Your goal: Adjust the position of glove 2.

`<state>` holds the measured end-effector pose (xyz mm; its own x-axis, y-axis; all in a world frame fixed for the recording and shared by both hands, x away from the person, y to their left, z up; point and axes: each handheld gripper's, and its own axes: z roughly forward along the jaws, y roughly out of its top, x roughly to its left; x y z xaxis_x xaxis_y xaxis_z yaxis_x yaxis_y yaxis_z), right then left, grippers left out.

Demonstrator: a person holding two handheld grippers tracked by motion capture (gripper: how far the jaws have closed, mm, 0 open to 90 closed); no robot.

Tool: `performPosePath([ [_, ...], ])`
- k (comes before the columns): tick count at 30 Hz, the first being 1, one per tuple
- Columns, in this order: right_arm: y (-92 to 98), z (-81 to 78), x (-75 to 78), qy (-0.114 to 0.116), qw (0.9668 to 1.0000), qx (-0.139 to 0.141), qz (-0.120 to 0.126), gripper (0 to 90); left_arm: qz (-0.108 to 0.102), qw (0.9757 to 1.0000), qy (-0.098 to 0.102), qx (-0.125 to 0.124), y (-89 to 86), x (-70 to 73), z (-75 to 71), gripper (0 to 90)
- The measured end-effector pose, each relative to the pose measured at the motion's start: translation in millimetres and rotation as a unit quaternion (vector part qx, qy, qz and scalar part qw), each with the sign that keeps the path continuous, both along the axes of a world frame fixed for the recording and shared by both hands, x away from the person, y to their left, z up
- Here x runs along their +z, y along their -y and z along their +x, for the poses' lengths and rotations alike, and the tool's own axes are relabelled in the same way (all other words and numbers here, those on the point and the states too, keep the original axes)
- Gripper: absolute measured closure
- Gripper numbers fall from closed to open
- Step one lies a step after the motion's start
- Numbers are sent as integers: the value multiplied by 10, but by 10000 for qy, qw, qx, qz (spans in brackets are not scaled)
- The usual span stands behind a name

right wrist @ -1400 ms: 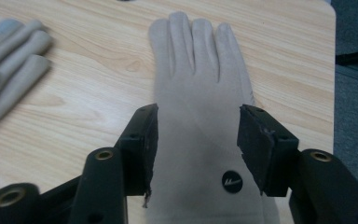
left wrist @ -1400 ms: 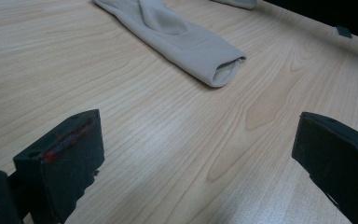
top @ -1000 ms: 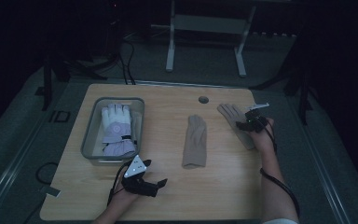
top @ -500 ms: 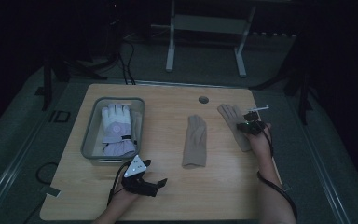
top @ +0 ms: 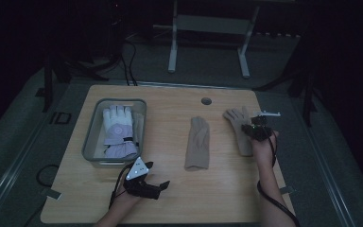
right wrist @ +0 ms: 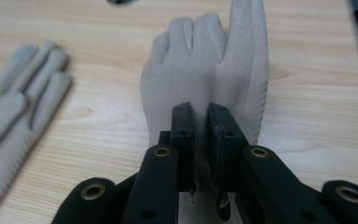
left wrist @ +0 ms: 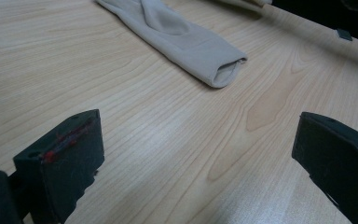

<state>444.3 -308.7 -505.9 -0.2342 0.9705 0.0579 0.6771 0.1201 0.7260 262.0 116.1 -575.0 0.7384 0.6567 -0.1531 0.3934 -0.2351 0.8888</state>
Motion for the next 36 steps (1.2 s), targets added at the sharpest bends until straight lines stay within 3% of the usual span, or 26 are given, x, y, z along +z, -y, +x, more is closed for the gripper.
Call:
performPosePath([
  [3, 1, -78, 68, 62, 9999, -113, 56, 816, 8, 10000, -14, 3, 1, 0, 3, 25],
  [5, 20, -197, 171, 166, 9992, -332, 147, 816, -10, 10000, 14, 13, 0, 1, 0, 25],
  [8, 36, -321, 269, 308, 9983, -483, 116, 816, -5, 10000, 34, 18, 0, 1, -5, 25],
  [15, 59, -545, 289, 317, 9969, -698, 184, 815, -8, 10000, 28, 38, -3, 1, -4, 25],
  [18, 39, -645, 221, 271, 9970, -702, 176, 814, 5, 10000, 23, 34, -2, 2, -4, 25],
  [24, 25, -790, -86, -18, 9971, -747, 112, 812, 6, 10000, 49, 12, -2, 2, -11, 25],
  [30, 42, -806, -269, -208, 9972, -722, 12, 804, 13, 10000, 56, 9, 2, 2, -11, 25],
  [32, 58, -793, -373, -375, 9966, -732, -6, 798, 8, 10000, 44, 7, 4, 2, -9, 25],
  [36, 65, -793, -398, -380, 9967, -719, -15, 788, 21, 10000, 42, -3, 5, 2, -10, 25],
])
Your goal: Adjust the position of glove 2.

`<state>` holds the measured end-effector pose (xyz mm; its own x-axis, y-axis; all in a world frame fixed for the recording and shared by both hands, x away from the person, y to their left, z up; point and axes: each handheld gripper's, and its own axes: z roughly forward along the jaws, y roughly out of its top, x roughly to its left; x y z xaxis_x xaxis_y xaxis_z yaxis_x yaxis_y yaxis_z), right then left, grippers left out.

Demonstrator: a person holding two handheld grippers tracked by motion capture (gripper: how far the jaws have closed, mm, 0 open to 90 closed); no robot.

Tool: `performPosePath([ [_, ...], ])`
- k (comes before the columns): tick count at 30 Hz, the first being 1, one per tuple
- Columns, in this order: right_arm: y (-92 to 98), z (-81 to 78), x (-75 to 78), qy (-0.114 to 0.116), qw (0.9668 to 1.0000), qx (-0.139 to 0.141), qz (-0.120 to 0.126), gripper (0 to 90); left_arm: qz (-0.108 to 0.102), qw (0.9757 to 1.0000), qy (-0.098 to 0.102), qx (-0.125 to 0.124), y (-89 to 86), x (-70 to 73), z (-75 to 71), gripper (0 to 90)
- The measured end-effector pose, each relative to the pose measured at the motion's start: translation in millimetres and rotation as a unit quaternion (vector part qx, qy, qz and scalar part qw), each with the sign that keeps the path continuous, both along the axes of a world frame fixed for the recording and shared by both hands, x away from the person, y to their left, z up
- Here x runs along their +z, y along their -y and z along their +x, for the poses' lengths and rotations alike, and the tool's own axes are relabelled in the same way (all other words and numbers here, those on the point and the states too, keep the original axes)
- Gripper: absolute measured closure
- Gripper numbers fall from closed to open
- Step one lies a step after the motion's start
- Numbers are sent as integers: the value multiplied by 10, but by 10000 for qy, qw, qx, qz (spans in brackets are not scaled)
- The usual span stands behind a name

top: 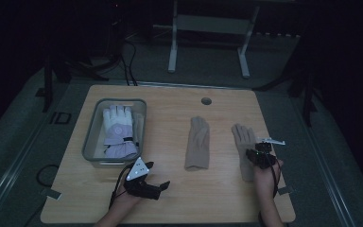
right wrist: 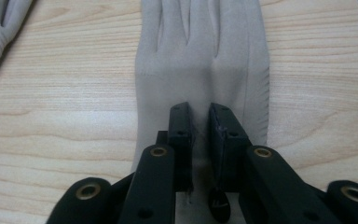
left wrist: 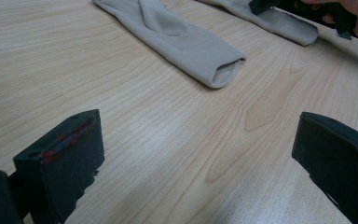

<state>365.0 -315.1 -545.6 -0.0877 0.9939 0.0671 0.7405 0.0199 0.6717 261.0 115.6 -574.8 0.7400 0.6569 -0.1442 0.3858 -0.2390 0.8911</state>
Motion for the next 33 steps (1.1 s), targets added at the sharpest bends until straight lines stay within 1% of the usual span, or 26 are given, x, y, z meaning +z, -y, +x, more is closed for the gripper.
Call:
performPosePath([
  [1, -9, 5, 6, -16, 10000, 32, -34, 767, -11, 10000, -4, -3, -1, 0, 1, 25],
  [5, 1, 9, 36, -77, 9999, 74, -8, 745, -16, 10000, -6, -10, -2, -1, 2, 25],
  [6, 6, 8, 44, -82, 9999, 90, -17, 736, -16, 10000, -7, -10, -1, -1, 2, 25],
  [7, 14, 2, 60, -63, 9999, 129, -2, 709, -18, 10000, -3, -15, -1, -1, 1, 25],
  [8, 14, 2, 60, -63, 9999, 129, -2, 709, -18, 10000, -3, -15, -1, -1, 1, 25],
  [9, 21, -7, 86, -33, 9998, 189, -42, 656, -22, 10000, -4, -21, -1, -1, 2, 25],
  [10, 51, -24, 142, 62, 9993, 361, -4, 552, -28, 10000, -11, -29, -3, -1, 3, 25],
  [12, 68, -39, 184, 120, 9991, 403, -106, 533, -26, 10000, -30, -37, -3, -1, 5, 25],
  [13, 91, -52, 221, 214, 9983, 522, -128, 511, -19, 10000, -27, -44, -2, -1, 6, 25],
  [14, 108, -59, 249, 270, 9978, 581, -164, 514, -13, 10000, -20, -50, -1, -1, 6, 25],
  [15, 119, -64, 269, 284, 9974, 620, -226, 513, -5, 10000, -11, -52, 0, -1, 4, 25],
  [16, 119, -64, 269, 284, 9974, 620, -226, 513, -5, 10000, -11, -52, 0, -1, 4, 25],
  [17, 140, -84, 317, 457, 9941, 866, -456, 516, -1, 10000, -8, -57, 0, 0, 4, 25],
  [18, 140, -84, 317, 457, 9941, 866, -456, 516, -1, 10000, -8, -57, 0, 0, 4, 25],
  [19, 141, -93, 327, 503, 9932, 922, -495, 516, -5, 10000, -7, -59, 0, 0, 4, 25],
  [20, 141, -100, 336, 519, 9915, 1061, -538, 517, -6, 10000, -6, -64, -2, 0, 3, 25],
  [21, 138, -112, 341, 556, 9893, 1188, -636, 527, -10, 10000, -8, -62, -2, 0, 4, 25],
  [23, 138, -110, 328, 510, 9867, 1407, -630, 526, -9, 10000, -16, -63, -1, -1, 6, 25],
  [24, 137, -104, 314, 486, 9864, 1420, -670, 534, -6, 10000, -14, -65, 0, -1, 5, 25],
  [25, 141, -94, 295, 419, 9864, 1442, -660, 532, -2, 10000, -10, -61, 0, 0, 4, 25],
  [26, 148, -82, 271, 396, 9863, 1488, -595, 520, -2, 10000, -7, -62, 0, 0, 4, 25],
  [28, 156, -58, 224, 332, 9865, 1493, -586, 517, -8, 10000, -15, -54, 0, -1, 5, 25],
  [29, 159, -32, 176, 290, 9857, 1469, -774, 506, -7, 10000, -22, -49, 0, -1, 6, 25],
  [30, 159, -32, 176, 290, 9857, 1469, -774, 506, -9, 10000, -35, -43, 1, -1, 8, 25],
  [31, 179, 3, 120, 210, 9859, 1451, -802, 498, -10, 10000, -38, -36, 0, -1, 10, 25],
  [33, 201, 33, 59, 121, 9864, 1466, -734, 525, -4, 10000, -28, -35, 0, -1, 12, 25],
])
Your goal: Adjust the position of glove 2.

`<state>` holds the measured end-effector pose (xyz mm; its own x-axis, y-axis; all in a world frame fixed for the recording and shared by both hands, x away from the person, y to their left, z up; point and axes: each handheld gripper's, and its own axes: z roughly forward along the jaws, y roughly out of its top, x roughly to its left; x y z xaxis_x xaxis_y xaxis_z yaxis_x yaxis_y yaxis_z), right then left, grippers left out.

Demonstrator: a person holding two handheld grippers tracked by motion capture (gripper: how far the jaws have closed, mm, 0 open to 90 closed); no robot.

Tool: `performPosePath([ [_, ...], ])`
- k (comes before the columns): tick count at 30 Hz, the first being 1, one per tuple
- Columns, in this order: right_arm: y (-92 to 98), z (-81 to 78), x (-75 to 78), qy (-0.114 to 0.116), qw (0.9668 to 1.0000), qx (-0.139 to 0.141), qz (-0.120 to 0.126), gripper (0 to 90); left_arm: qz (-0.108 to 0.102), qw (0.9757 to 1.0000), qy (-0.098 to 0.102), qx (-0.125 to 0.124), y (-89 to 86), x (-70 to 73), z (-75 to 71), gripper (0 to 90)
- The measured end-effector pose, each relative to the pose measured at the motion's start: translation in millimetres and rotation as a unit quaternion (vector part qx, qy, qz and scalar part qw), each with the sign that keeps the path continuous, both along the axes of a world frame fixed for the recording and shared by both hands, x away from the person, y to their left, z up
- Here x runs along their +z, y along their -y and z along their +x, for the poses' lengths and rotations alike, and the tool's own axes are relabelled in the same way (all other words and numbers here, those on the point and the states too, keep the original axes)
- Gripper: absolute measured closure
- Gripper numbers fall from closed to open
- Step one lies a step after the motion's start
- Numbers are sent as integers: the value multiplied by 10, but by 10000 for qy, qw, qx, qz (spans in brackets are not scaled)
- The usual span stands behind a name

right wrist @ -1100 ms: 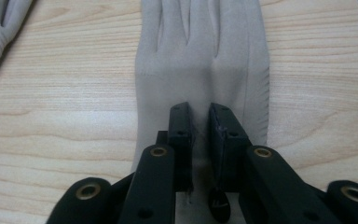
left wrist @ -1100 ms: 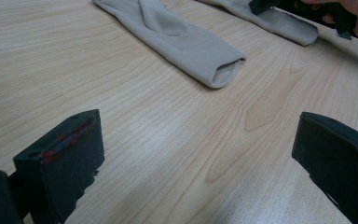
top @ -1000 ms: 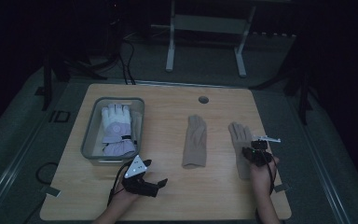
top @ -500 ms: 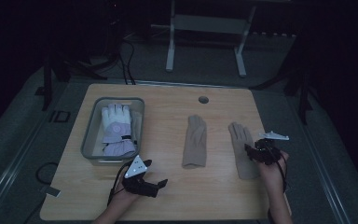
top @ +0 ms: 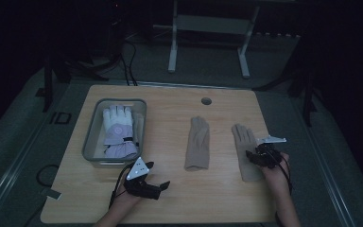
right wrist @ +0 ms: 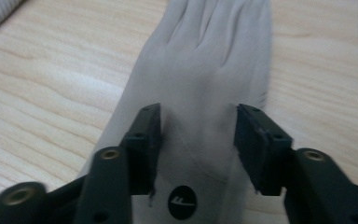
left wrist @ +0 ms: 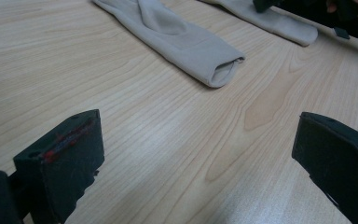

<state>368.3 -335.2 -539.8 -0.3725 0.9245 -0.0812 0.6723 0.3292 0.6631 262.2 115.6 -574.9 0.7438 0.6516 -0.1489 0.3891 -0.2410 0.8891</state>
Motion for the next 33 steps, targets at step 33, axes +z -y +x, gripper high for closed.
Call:
performPosePath([
  [33, -79, -81, 415, 538, 9930, -722, 762, 838, -50, 10000, -10, -7, -9, -1, -4, 25],
])
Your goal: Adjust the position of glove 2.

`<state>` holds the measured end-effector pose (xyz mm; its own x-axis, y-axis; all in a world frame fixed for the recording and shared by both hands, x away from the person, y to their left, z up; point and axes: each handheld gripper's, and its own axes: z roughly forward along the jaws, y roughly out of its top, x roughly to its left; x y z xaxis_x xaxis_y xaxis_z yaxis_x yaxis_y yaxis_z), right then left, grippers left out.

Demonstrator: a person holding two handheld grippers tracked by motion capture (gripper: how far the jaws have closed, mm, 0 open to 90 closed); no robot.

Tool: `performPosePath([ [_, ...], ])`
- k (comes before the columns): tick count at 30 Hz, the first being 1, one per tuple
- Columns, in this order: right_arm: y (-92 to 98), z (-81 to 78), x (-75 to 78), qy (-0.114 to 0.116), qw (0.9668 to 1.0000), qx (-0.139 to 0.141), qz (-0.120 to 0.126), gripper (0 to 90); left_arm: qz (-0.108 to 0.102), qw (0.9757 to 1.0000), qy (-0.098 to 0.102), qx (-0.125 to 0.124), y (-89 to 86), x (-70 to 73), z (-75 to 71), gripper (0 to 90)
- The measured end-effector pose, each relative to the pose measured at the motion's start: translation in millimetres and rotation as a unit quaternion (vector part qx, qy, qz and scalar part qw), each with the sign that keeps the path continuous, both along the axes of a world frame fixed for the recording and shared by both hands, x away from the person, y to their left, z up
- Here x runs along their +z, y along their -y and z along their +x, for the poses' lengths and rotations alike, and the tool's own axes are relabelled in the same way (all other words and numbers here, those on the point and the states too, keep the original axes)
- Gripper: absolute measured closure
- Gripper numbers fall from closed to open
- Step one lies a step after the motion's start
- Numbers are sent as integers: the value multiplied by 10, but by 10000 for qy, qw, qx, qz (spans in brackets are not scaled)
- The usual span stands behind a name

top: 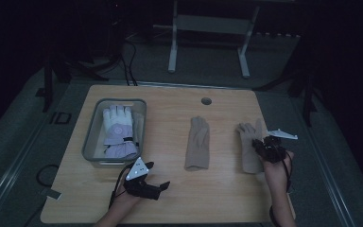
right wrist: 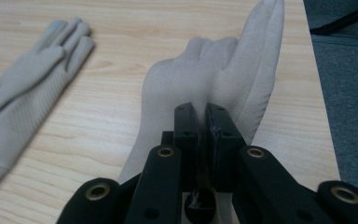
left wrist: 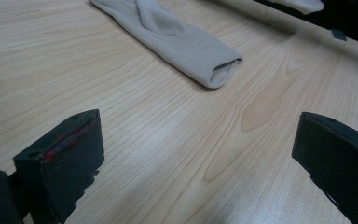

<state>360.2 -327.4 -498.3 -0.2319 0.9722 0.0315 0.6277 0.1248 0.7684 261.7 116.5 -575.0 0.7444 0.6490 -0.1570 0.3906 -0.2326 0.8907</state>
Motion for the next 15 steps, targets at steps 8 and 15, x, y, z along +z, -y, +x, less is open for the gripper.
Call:
performPosePath([
  [8, -152, -40, 370, 381, 9992, -3, 155, 838, 31, 10000, 23, -9, 4, 1, -3, 25],
  [15, -407, -35, 627, 597, 9979, 120, 215, 838, 56, 10000, 34, -13, 5, 2, -3, 25],
])
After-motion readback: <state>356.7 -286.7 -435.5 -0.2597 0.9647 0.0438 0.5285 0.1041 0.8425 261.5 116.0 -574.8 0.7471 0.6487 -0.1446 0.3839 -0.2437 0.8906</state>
